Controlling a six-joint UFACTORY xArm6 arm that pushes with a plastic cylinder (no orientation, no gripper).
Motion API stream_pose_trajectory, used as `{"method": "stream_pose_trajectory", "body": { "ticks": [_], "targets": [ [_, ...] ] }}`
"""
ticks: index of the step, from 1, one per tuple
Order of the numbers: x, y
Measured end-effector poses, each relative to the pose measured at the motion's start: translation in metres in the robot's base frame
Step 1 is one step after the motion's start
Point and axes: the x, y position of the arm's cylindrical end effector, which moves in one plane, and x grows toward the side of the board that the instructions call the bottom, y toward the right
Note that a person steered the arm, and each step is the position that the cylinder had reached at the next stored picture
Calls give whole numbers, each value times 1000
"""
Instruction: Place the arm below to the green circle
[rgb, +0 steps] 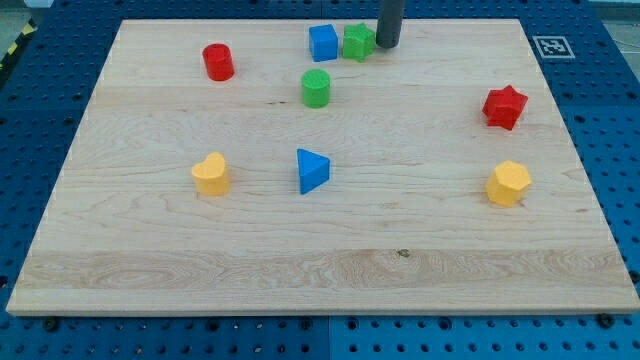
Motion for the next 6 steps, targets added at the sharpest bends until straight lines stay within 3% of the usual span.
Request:
{"method": "stream_pose_trajectory", "body": {
  "ticks": [3, 6],
  "targets": [
    [54, 0],
    [122, -45]
  ]
}}
